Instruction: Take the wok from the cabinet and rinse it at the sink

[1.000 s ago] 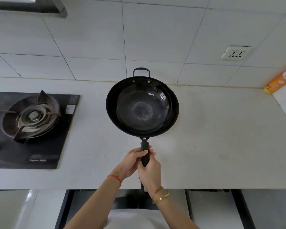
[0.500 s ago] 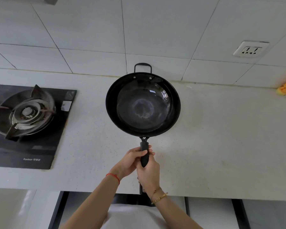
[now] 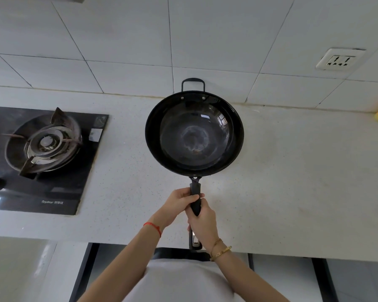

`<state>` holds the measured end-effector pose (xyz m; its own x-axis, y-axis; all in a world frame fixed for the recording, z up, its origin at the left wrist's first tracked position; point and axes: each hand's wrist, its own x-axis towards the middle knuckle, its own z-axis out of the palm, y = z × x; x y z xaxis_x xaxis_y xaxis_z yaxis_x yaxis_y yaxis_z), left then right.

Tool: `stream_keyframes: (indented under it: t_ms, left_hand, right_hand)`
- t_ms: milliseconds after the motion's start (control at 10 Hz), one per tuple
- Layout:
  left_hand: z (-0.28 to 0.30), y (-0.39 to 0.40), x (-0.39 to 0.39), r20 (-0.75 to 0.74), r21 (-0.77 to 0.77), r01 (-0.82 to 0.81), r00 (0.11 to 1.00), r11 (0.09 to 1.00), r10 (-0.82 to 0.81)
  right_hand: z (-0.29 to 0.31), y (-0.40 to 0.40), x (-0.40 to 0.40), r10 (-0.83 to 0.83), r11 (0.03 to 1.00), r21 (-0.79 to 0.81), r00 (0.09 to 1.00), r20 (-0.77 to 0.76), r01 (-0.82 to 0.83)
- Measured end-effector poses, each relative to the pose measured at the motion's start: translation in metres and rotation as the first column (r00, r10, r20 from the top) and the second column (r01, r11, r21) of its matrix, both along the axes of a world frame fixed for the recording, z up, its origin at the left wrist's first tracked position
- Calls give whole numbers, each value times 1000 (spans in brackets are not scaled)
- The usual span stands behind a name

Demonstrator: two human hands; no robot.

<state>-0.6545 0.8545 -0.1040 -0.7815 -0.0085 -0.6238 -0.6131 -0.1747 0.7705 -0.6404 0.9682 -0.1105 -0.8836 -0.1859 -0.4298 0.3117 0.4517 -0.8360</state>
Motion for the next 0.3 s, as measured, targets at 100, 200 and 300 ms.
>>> stream_keyframes:
  t_ms: [100,200,300]
  left_hand:
    - [0,-3,4,-30,-131,32,999,991,-37]
    - [2,-7,12,-19,-358,113,992,927,-128]
    - [10,-15,18,-55,-587,99,985,804,-162]
  right_hand:
    - [1,8,-2,77,997,26,996,-35,-76]
    - [6,20,-3,171,982,89,985,-38,-167]
    - [9,34,-11,240,947,248,964,-116,-206]
